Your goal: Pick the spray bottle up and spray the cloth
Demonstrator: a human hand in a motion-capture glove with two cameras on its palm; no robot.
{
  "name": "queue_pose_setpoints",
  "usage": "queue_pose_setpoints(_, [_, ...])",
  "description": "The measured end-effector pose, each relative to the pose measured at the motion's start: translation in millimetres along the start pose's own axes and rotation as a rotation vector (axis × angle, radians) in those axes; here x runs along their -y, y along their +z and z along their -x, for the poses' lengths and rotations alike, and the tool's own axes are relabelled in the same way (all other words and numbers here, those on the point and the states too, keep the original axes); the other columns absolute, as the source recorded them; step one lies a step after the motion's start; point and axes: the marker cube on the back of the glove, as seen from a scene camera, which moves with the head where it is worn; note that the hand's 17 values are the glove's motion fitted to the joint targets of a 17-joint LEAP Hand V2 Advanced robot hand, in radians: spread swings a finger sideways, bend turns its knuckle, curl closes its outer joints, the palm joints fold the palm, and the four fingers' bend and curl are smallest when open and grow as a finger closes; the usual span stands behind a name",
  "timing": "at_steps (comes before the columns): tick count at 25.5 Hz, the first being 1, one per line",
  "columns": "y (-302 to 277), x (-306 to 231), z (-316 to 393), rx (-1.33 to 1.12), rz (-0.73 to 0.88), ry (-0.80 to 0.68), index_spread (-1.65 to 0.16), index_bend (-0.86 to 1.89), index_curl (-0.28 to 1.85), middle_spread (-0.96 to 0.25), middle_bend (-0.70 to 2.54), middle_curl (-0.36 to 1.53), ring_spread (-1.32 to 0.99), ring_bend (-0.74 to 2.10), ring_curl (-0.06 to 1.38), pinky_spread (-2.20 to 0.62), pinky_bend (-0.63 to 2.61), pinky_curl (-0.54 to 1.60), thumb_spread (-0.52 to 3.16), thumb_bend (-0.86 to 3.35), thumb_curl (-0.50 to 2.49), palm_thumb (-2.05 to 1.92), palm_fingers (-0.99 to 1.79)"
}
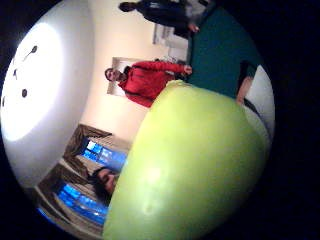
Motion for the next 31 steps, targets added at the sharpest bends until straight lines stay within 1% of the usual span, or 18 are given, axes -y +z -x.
queue_pose_setpoints(3, [45.5, 6.1, -31.0, 0.12, -0.035, -0.014, -0.26, 0.4, 0.61, -0.2, 0.71, 0.56, -0.2, 0.69, 0.48, -0.29, 0.38, 0.39, 0.33, -0.03, 0.81, 0.94, 1.38])
queue_pose_setpoints(6, [90.8, 14.2, -51.9, 0.19, 0.009, 0.022, -0.26, 0.4, 0.61, -0.2, 0.71, 0.56, -0.2, 0.69, 0.48, -0.29, 0.38, 0.39, 0.33, -0.03, 0.81, 0.94, 1.38])
queue_pose_setpoints(10, [144.7, 24.3, -68.8, 0.194, 0.066, 0.042, -0.26, 0.4, 0.61, -0.2, 0.72, 0.56, -0.2, 0.69, 0.48, -0.29, 0.38, 0.39, 0.32, -0.03, 0.81, 0.94, 1.37])
queue_pose_setpoints(14, [184.9, 34.3, -83.9, 0.193, 0.06, 0.057, -0.26, 0.4, 0.62, -0.2, 0.72, 0.56, -0.2, 0.69, 0.48, -0.29, 0.38, 0.39, 0.32, -0.03, 0.81, 0.94, 1.37])
queue_pose_setpoints(18, [211.2, 42.0, -93.2, 0.193, 0.034, 0.047, -0.26, 0.4, 0.62, -0.2, 0.71, 0.56, -0.2, 0.7, 0.49, -0.29, 0.38, 0.39, 0.32, -0.03, 0.82, 0.94, 1.38])
queue_pose_setpoints(24, [246.1, 58.8, -87.7, 0.168, 0.01, -0.044, -0.25, 0.4, 0.62, -0.2, 0.71, 0.56, -0.2, 0.73, 0.49, -0.3, 0.37, 0.39, 0.31, -0.03, 0.82, 0.93, 1.39])
queue_pose_setpoints(31, [272.9, 88.1, -84.7, 0.165, 0.013, -0.06, -0.26, 0.42, 0.62, -0.2, 0.71, 0.56, -0.21, 0.72, 0.49, -0.3, 0.38, 0.39, 0.29, -0.03, 0.82, 0.93, 1.39])
